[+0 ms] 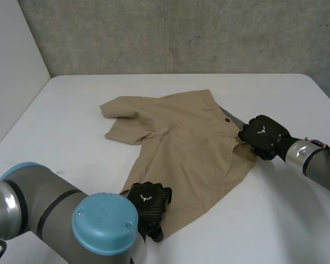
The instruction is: Fold the shorts.
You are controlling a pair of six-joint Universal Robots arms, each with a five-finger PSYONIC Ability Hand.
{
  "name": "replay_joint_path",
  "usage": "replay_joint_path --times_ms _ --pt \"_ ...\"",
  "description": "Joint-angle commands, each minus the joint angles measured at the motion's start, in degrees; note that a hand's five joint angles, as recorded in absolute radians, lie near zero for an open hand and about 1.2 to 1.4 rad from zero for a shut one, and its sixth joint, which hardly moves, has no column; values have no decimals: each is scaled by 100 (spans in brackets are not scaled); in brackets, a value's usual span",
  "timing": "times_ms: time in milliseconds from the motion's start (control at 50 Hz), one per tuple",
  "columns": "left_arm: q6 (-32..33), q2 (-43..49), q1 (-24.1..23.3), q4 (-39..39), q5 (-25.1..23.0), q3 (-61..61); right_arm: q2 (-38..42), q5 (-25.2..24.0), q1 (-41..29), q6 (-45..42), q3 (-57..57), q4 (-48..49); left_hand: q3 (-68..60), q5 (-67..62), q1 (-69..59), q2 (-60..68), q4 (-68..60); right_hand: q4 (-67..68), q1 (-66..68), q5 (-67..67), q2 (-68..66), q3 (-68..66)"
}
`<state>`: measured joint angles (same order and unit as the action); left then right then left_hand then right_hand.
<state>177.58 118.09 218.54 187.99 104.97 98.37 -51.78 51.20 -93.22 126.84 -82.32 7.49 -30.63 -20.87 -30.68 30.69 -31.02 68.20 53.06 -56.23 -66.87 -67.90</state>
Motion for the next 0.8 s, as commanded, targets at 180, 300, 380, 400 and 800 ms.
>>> replay_joint_path --times_ms 180,300,380,400,800 --pt "-40 100 -40 -51 -11 -37 -7 13 6 -2 -12 7 -515 -492 -510 509 -476 1180 2694 -1377 -1313 -1210" --pt "-48 109 -58 -60 -11 -29 2 13 6 -11 -12 16 -515 -492 -510 510 -477 1180 2694 -1377 -1313 -1210" --pt "-48 153 -66 -60 -2 -29 10 13 6 -11 -12 16 -515 -492 -510 510 -477 1180 2694 -1377 -1313 -1210" --pt "-48 188 -75 -60 -11 -46 10 13 6 -11 -12 16 -532 -508 -527 526 -493 1180 2694 -1377 -1313 -1210" --pt "310 -707 908 617 288 -38 -586 637 -73 454 -267 -431 -4937 -4913 -4932 4931 -4898 1180 2694 -1377 -1313 -1210"
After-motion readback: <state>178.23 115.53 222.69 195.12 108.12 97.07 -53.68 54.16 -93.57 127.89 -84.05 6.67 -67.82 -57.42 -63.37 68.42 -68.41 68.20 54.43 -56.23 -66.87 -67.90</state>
